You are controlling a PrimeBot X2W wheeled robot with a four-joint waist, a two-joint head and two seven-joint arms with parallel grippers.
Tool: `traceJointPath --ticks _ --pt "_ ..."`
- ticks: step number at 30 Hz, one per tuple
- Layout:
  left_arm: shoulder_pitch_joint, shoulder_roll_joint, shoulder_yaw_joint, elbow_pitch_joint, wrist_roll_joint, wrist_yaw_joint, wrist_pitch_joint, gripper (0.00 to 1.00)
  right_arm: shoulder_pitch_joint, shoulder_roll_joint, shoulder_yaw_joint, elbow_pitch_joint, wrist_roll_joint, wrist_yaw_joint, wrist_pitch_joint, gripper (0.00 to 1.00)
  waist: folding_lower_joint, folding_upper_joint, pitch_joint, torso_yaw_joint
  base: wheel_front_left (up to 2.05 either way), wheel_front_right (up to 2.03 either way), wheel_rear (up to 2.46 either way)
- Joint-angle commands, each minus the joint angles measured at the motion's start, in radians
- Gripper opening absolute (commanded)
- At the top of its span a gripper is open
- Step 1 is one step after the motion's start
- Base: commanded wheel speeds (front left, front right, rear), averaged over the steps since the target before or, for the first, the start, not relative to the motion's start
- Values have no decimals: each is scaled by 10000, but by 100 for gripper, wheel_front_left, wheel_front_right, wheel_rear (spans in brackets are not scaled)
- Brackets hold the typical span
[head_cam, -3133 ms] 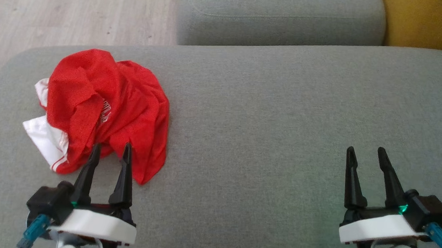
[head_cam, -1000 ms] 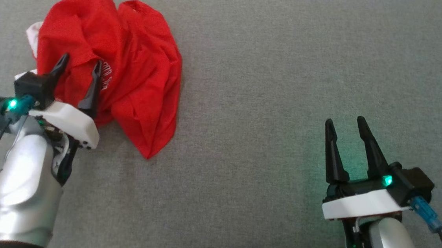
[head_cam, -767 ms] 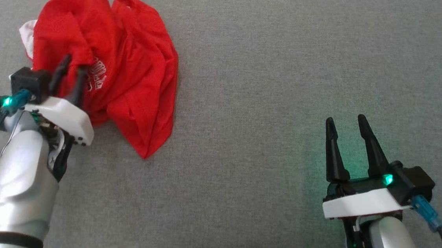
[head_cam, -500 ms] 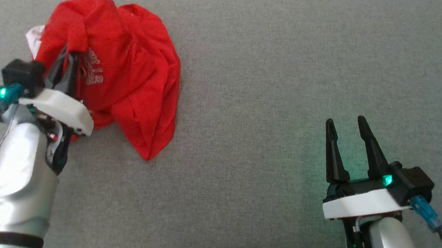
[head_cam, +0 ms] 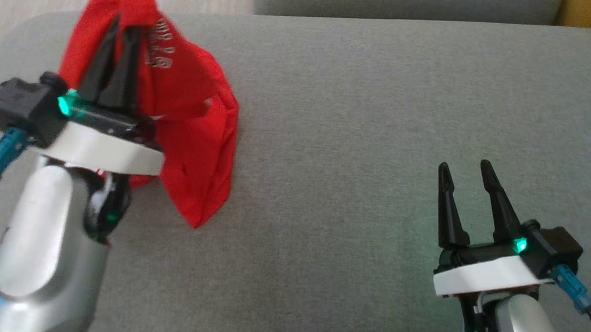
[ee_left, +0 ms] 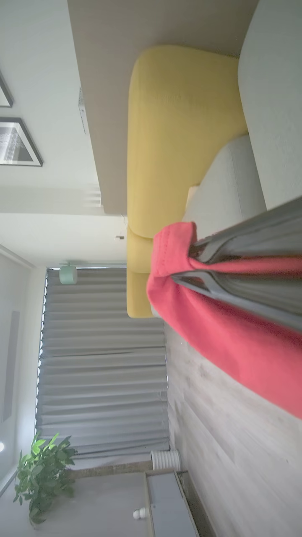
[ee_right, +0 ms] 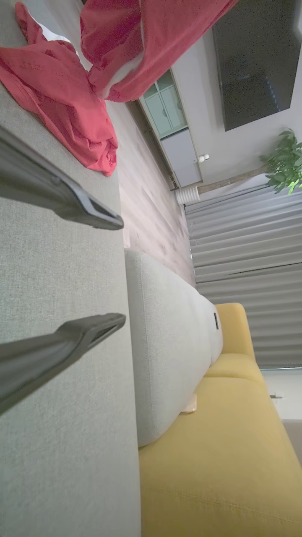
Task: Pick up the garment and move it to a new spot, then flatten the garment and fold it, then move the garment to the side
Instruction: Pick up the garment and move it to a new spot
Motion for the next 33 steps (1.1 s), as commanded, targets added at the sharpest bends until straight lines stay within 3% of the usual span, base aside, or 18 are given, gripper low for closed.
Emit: traceJointPath --ticks 1,11,20,24,25,26,33 --pt "-489 94 133 -596 -116 -22 38 0 -43 -50 195 -304 32 77 -109 100 0 0 -33 -174 0 0 0" --pt "-1267 -713 -920 -1262 -451 112 824 0 -334 -50 354 -481 215 77 -109 100 0 0 310 -1555 0 0 0" --pt "-2613 -1081 -1867 56 -147 872 563 0 -792 -50 685 -855 599 77 -109 100 0 0 1036 -3397 0 0 0" --pt "-2969 -1134 -2631 943 -220 1093 283 0 -844 -50 615 -1017 735 77 -109 100 0 0 1192 -3884 0 0 0" --pt "-3007 -1138 -2913 1122 -360 1091 202 85 -848 -50 613 -1037 759 77 -109 100 0 0 1221 -3969 0 0 0" --pt "-3034 -1141 -3222 1281 -535 1097 132 100 -846 -50 610 -1052 773 77 -109 100 0 0 1235 -4021 0 0 0" --pt "-3110 -1145 -4246 1647 -1165 1514 -112 100 -751 -50 389 -1070 697 77 -109 100 0 0 1182 -3800 0 0 0"
